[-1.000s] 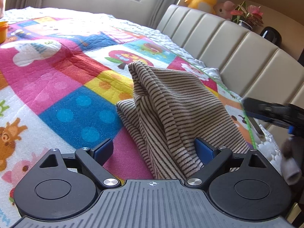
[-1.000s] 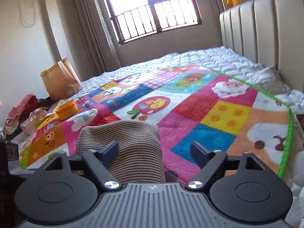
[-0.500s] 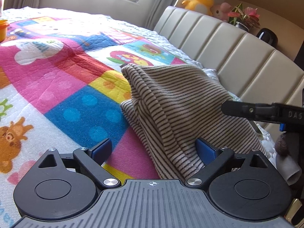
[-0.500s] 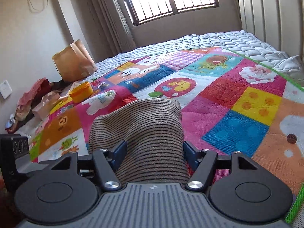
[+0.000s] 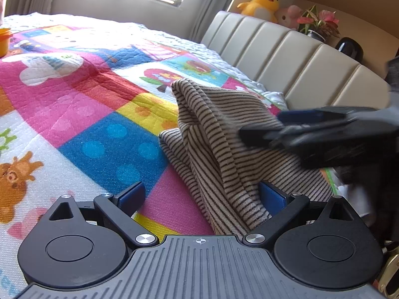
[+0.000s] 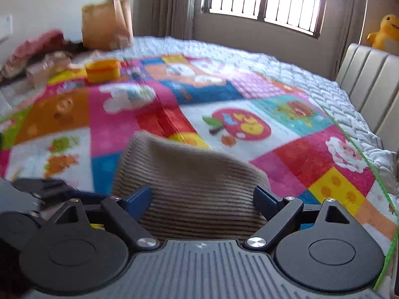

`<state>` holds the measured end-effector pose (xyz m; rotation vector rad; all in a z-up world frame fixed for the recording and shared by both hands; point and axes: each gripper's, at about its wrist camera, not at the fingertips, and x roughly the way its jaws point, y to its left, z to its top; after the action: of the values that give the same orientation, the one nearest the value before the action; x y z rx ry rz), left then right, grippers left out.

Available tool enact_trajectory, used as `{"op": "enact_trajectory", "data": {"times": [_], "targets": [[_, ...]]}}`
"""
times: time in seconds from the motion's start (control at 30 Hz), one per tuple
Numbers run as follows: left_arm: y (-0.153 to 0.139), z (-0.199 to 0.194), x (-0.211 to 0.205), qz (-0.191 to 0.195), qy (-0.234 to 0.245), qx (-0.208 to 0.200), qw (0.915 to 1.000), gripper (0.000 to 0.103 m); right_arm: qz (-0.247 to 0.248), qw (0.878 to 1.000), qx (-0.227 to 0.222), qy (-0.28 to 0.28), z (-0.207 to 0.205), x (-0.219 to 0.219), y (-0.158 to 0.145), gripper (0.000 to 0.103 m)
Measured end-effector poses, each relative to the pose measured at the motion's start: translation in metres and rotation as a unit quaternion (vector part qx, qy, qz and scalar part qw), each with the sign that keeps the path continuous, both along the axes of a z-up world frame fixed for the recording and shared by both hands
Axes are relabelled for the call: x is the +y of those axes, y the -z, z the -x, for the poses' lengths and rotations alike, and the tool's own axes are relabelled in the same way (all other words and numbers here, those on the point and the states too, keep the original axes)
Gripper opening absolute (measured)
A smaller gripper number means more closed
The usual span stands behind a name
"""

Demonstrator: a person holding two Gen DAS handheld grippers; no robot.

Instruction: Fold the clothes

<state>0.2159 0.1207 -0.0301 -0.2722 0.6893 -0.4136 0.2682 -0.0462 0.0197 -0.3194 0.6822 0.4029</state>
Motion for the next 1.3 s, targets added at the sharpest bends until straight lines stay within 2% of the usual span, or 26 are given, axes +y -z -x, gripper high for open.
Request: {"op": "enact_trajectory", "data": {"times": [0.07, 0.27, 0.37, 0.5, 0.63, 0.73, 0.83, 0.9, 0.97, 1.03, 1.13, 1.23, 1.3], "targets": [[0.0, 0.0, 0.0, -0.002, -0.001, -0.001, 1.0, 0.1, 0.0, 1.0, -0.005, 0.005, -0.002, -0.004, 0.008, 0.103], [0.002, 0.0, 0.002, 0.008, 0.001, -0.003, 1.0, 0.101, -0.066, 0.997, -0.009, 0.023, 0.01, -0.036, -0.005, 0.103], [0.003, 0.0, 0.003, 0.01, 0.001, -0.005, 0.9999, 0.101, -0.09, 0.993, -0.029, 0.073, 0.014, -0.061, -0.007, 0.103], [0.002, -0.001, 0.001, 0.008, 0.002, -0.004, 1.0, 0.102, -0.126, 0.984, 0.025, 0.125, 0.008, -0.091, 0.022, 0.103], [-0.011, -0.002, 0.004, 0.015, -0.001, -0.003, 0.9999, 0.1, -0.154, 0.976, 0.032, 0.148, 0.01, -0.097, 0.035, 0.103], [-0.04, 0.005, 0.008, 0.035, 0.003, -0.046, 0.9983, 0.099, -0.149, 0.977, 0.015, 0.149, 0.014, -0.094, 0.04, 0.103], [-0.069, 0.005, 0.004, 0.063, 0.032, -0.092, 0.9932, 0.099, -0.159, 0.975, 0.008, 0.155, 0.018, -0.095, 0.044, 0.103], [-0.078, -0.002, -0.006, 0.076, 0.058, -0.106, 0.9898, 0.099, -0.167, 0.973, 0.004, 0.159, 0.02, -0.096, 0.046, 0.103], [-0.074, -0.014, -0.019, 0.08, 0.077, -0.098, 0.989, 0.099, -0.167, 0.973, -0.002, 0.16, 0.024, -0.096, 0.047, 0.103], [-0.058, -0.031, -0.029, 0.083, 0.085, -0.064, 0.9908, 0.099, -0.167, 0.973, -0.004, 0.159, 0.028, -0.097, 0.046, 0.103], [-0.031, -0.047, -0.03, 0.089, 0.073, -0.027, 0.9929, 0.098, -0.184, 0.971, 0.01, 0.152, 0.033, -0.104, 0.046, 0.103], [-0.026, -0.049, -0.027, 0.091, 0.073, -0.02, 0.993, 0.097, -0.219, 0.964, 0.03, 0.15, 0.041, -0.115, 0.049, 0.103], [-0.028, -0.05, -0.028, 0.077, 0.075, -0.017, 0.9941, 0.097, -0.236, 0.96, 0.033, 0.147, 0.051, -0.117, 0.047, 0.103]]}}
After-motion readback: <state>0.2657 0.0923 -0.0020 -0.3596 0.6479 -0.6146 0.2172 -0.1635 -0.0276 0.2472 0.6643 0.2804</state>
